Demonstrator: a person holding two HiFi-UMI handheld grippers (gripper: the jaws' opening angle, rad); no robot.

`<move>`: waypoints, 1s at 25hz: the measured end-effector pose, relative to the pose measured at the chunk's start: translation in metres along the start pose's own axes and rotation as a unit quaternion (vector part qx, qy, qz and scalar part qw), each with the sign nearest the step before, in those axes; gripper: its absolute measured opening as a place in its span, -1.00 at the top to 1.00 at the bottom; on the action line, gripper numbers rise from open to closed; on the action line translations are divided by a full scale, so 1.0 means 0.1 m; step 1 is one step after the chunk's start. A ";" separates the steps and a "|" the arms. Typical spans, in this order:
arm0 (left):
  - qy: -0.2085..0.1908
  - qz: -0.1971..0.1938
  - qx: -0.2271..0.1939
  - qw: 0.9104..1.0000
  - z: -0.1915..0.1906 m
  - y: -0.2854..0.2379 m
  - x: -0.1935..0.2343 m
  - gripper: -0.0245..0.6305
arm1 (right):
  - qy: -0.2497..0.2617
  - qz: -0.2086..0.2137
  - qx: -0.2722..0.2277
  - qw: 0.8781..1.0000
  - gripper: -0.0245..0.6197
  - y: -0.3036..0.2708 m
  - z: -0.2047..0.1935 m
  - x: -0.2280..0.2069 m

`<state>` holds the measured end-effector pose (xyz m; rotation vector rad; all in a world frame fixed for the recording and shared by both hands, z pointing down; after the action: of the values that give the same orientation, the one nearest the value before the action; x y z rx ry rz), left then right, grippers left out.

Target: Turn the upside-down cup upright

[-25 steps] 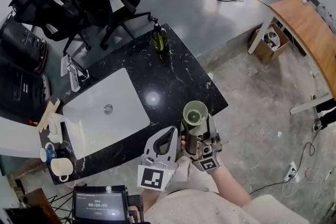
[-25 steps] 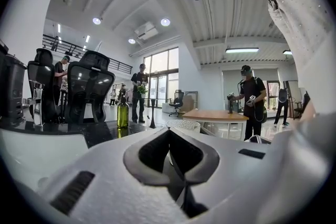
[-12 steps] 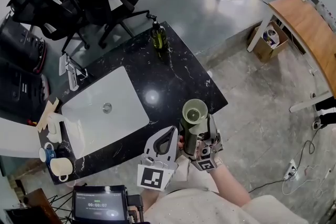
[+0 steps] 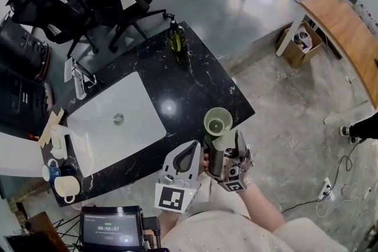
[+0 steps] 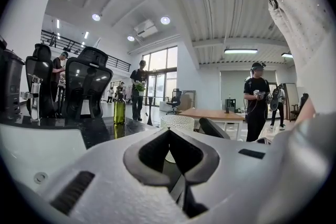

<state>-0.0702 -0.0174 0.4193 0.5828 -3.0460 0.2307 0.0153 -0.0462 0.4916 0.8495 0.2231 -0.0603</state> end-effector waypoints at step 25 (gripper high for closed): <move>0.013 -0.023 -0.034 0.999 0.03 -0.03 -0.25 0.91 | 0.731 -0.402 0.362 0.417 0.90 -0.36 -0.96 0.44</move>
<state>-0.0459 -0.0115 0.4158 0.6390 -2.9986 0.1319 0.0371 0.0038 0.3941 1.3798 2.4898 -0.3309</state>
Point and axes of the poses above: the fingertips, and each gripper's own axes: y backward along the fingers, x to its left, z out of its top, the point moved 4 cm from there along y, backward along the fingers, and after that the axes turned 10 degrees about z, right-handed, at the moved point
